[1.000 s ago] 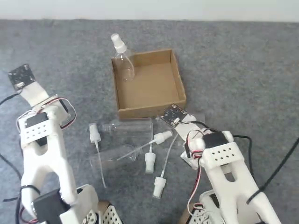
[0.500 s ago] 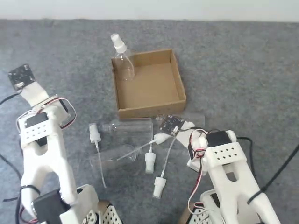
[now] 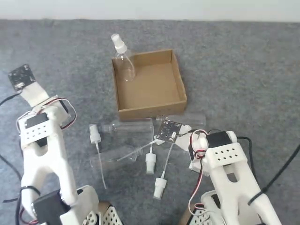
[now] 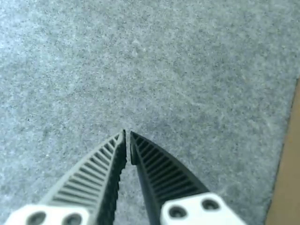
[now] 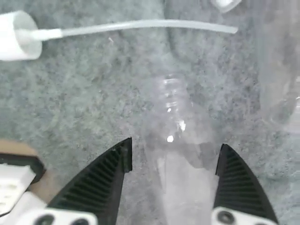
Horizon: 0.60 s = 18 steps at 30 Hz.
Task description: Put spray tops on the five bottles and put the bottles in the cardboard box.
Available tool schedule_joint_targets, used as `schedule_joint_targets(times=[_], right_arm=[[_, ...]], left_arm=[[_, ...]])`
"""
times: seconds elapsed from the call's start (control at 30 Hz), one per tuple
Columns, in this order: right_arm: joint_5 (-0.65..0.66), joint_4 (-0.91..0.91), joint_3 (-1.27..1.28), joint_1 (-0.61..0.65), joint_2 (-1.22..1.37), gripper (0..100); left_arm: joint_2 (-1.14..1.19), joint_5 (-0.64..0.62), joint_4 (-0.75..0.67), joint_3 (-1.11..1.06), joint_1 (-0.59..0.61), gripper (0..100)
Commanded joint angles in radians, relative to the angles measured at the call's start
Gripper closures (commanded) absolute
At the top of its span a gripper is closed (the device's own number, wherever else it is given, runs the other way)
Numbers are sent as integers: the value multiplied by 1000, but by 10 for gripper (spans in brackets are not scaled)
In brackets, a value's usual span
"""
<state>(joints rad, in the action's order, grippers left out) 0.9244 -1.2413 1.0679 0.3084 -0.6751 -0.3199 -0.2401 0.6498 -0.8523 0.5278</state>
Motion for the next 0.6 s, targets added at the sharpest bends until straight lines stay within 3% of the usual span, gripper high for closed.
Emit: schedule_joint_targets(times=[0.0,0.57], right_arm=[[9,79,-11,59,-21,750],[12,94,49,71,-22,750]], left_arm=[[-52,-2,-23,8,-3,988],[-52,0,-21,8,-3,988]])
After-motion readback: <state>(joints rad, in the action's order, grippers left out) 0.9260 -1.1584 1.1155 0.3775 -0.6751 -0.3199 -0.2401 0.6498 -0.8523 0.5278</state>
